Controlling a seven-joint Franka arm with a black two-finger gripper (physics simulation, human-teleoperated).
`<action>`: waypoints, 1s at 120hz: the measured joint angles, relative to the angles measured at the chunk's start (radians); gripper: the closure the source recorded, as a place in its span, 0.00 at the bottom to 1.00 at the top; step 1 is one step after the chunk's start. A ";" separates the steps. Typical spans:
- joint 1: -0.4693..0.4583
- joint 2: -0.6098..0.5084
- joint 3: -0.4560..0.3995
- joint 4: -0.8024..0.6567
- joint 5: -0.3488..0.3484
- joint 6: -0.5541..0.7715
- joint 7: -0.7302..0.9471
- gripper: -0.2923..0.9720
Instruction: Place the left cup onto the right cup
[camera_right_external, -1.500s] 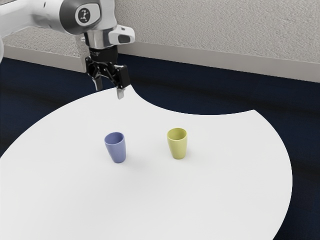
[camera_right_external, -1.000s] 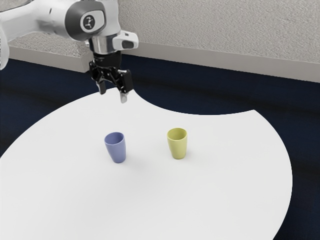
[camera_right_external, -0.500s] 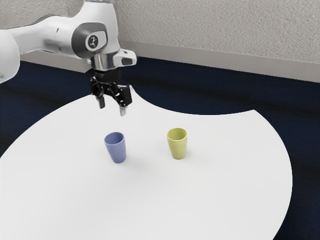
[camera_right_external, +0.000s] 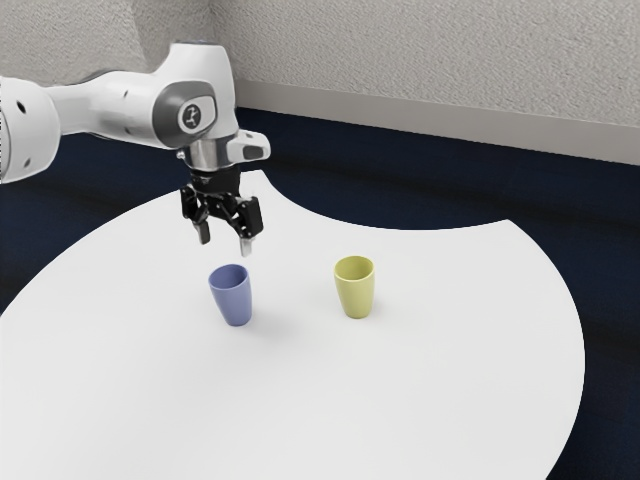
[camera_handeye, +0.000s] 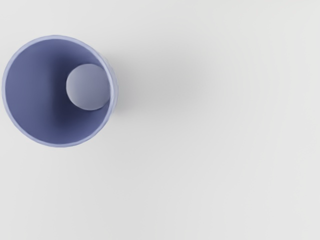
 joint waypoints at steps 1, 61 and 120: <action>0.000 0.001 0.000 -0.001 0.000 0.002 0.000 0.24; 0.027 0.070 -0.001 -0.017 -0.020 0.075 0.001 0.31; 0.052 0.147 -0.001 -0.005 -0.025 0.131 0.007 0.35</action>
